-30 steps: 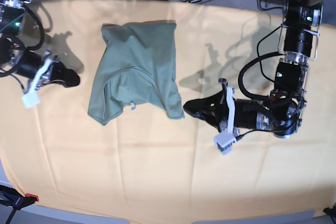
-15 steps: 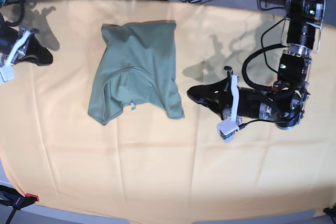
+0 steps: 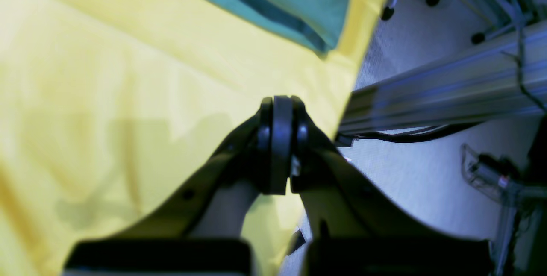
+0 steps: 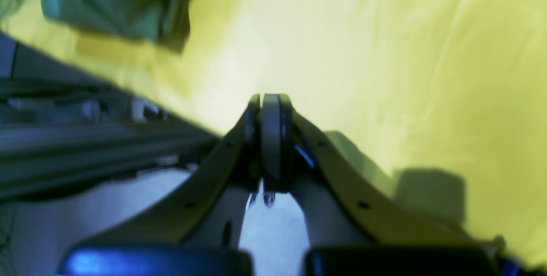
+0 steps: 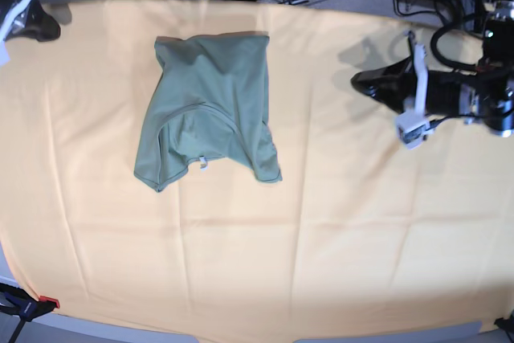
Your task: Fold the T-shirt properly
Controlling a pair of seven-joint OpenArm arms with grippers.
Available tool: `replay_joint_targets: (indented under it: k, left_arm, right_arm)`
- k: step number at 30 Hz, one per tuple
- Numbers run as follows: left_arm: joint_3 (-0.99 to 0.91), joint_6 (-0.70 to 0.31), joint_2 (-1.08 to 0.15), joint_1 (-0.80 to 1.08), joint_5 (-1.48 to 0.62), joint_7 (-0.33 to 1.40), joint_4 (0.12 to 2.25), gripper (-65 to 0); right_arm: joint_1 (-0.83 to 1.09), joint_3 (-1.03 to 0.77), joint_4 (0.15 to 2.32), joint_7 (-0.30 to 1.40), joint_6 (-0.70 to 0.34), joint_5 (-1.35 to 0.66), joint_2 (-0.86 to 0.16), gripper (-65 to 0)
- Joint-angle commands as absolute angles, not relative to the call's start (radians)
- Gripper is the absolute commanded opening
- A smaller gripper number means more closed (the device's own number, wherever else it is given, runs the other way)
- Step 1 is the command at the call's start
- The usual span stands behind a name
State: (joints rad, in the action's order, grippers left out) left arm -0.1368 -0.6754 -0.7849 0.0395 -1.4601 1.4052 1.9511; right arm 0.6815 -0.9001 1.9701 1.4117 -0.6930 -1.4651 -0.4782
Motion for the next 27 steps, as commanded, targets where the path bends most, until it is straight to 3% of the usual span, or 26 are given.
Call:
replay_joint_targets:
  k: [1,9,15,23,27]
  left_arm:
    - [-0.184,-0.671,-0.811,0.070,-1.484,1.396,1.986,-65.0]
    - [-0.495,-0.618,-0.817,0.507,-1.484,1.396,2.217,-65.0]
    - [-0.665,-0.611,-0.793,0.850,-1.484,1.396,2.356,-65.0]
    - [-0.706,-0.591,-0.658,1.237,-1.484,1.396,2.356,-65.0]
    - [-0.671,-0.632,-0.580,1.309,-1.432,1.396,2.321,-65.0]
  right_arm:
    - [0.707,-0.922,1.983,1.396,-0.698,-1.484,-0.495,-65.0]
    - [0.897,-0.964,1.983,1.396,-0.698,-1.484,-0.490,-65.0]
    - [1.048,-0.964,1.983,1.396,-0.698,-1.484,-0.403,-65.0]
    - [1.224,-0.946,1.966,1.396,-0.698,-1.484,-0.296,-65.0]
    - [1.261,-0.839,1.881,1.396,-0.698,-1.484,-0.294,-65.0]
